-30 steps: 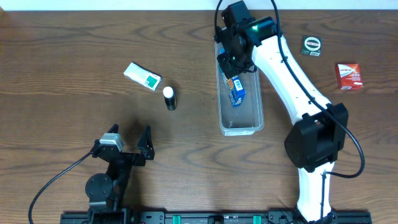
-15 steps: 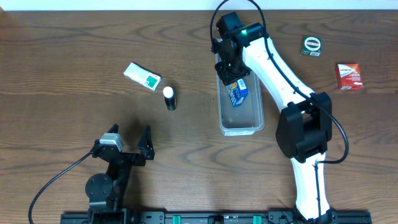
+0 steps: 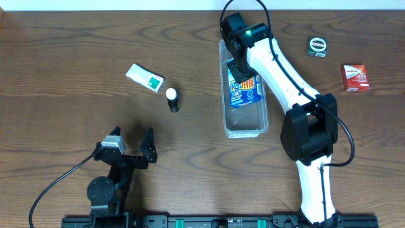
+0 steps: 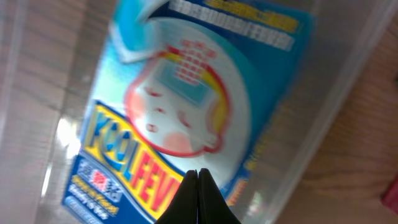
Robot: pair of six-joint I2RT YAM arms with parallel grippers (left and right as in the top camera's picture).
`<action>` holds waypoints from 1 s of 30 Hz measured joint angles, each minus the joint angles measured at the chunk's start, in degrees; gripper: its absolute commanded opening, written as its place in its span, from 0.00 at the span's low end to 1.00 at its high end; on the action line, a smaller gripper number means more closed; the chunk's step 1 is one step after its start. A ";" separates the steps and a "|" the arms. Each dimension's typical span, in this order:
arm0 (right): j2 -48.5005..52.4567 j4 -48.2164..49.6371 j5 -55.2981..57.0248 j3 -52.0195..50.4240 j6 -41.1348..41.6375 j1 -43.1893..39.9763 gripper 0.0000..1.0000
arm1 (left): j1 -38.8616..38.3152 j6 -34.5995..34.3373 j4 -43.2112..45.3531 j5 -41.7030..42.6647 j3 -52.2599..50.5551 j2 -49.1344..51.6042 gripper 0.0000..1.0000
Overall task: Pack container
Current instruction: 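Lower the blue box into the container and open the right gripper, then move the right gripper to the red-white box and grasp it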
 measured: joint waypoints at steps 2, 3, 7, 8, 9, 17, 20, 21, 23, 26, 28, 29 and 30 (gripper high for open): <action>0.00 -0.50 1.22 0.00 0.87 0.00 0.01 | 0.00 0.00 0.00 0.00 0.00 0.00 0.98; 0.00 -0.61 1.66 0.00 1.20 0.00 0.01 | 0.00 0.00 0.00 0.00 0.00 0.00 0.98; 0.00 -0.74 2.43 0.00 1.95 0.00 0.01 | 0.00 0.00 0.00 0.00 0.00 0.00 0.98; 0.00 -0.74 2.56 0.00 2.34 0.00 0.01 | 0.00 0.00 0.00 0.00 0.00 0.00 0.98; 0.00 -0.74 2.62 0.00 2.58 0.00 0.01 | 0.00 0.00 0.00 0.00 0.00 0.00 0.98; -0.11 -2.91 3.82 0.83 6.67 -0.15 0.15 | 0.00 0.00 0.00 0.00 0.00 0.00 0.98; -1.27 -2.91 4.31 2.71 7.91 -1.11 0.53 | 0.00 0.00 0.02 0.00 0.00 0.00 0.98; -2.16 -2.78 4.37 3.43 8.37 -1.77 0.63 | 0.00 0.00 0.00 0.00 0.00 0.00 0.98; -5.33 -2.43 4.39 4.79 8.72 -4.33 0.77 | 0.00 0.00 0.00 0.00 0.00 0.00 0.98; -9.84 -2.29 3.87 6.14 7.26 -9.44 0.83 | 0.00 0.00 0.00 0.00 0.00 0.00 0.98; -12.44 -2.95 2.97 7.08 5.16 -14.21 0.87 | 0.00 0.00 0.00 0.00 0.00 0.00 0.98; -13.40 -4.04 1.88 7.56 3.39 -17.29 0.88 | 0.00 0.00 0.00 0.00 0.00 0.00 0.98; -14.01 -5.20 0.68 7.67 1.42 -20.28 0.89 | 0.00 0.00 0.00 0.02 0.00 0.00 0.98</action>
